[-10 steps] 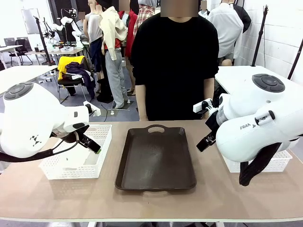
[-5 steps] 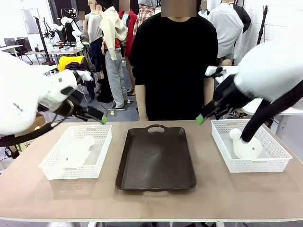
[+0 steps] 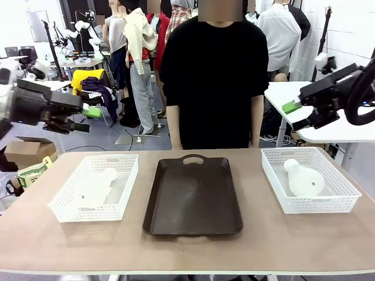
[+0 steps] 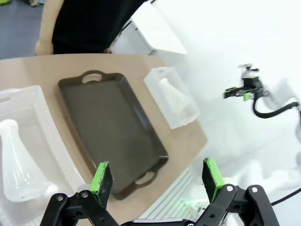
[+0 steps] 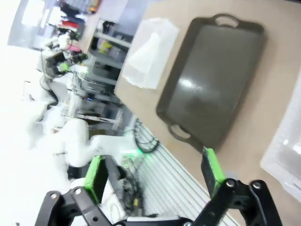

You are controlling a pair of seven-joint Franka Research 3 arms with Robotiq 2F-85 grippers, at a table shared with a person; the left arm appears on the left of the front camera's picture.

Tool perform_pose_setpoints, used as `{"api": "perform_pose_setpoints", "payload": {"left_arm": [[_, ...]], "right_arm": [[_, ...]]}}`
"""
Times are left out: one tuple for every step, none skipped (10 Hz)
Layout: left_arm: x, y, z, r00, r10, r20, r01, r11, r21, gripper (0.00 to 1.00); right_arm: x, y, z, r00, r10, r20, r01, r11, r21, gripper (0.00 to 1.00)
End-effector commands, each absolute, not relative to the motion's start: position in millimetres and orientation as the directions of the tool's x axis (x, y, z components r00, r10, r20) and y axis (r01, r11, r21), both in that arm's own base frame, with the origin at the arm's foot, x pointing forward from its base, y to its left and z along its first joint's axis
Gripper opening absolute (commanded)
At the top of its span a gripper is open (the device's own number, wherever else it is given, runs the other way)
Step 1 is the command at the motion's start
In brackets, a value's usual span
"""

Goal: Prepare the laboratory tools.
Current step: Pick up the Big flask that the person points to.

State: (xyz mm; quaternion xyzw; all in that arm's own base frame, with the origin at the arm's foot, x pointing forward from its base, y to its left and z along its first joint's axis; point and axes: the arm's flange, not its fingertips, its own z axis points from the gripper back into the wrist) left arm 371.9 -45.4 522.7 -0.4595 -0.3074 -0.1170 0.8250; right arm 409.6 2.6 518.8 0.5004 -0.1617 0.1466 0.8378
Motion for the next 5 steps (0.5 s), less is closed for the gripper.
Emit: {"api": "perform_pose_setpoints", "payload": {"left_arm": [[356.8, -13.7, 492.9, 0.824, 0.175, 0.539, 0.409, 0.475, -0.779, 1.0], [348.6, 2.5, 486.0, 0.84, 0.212, 0.499, 0.37, 0.448, -0.814, 1.0], [346.8, 20.3, 476.1, 0.856, 0.242, 0.456, 0.338, 0.404, -0.85, 1.0], [343.4, 37.6, 469.7, 0.865, 0.279, 0.418, 0.312, 0.354, -0.882, 1.0], [340.6, 54.7, 464.6, 0.868, 0.306, 0.391, 0.294, 0.318, -0.901, 1.0]], "right_arm": [[418.9, -13.7, 495.0, 0.93, 0.002, 0.367, -0.342, 0.364, 0.866, 1.0], [415.2, -26.5, 481.6, 0.939, -0.034, 0.343, -0.317, 0.306, 0.898, 1.0], [412.1, -42.7, 471.3, 0.941, -0.069, 0.331, -0.304, 0.256, 0.918, 1.0], [407.4, -54.2, 463.5, 0.942, -0.094, 0.323, -0.296, 0.225, 0.928, 1.0], [405.8, -63.5, 457.7, 0.943, -0.12, 0.312, -0.284, 0.204, 0.937, 1.0]]}}
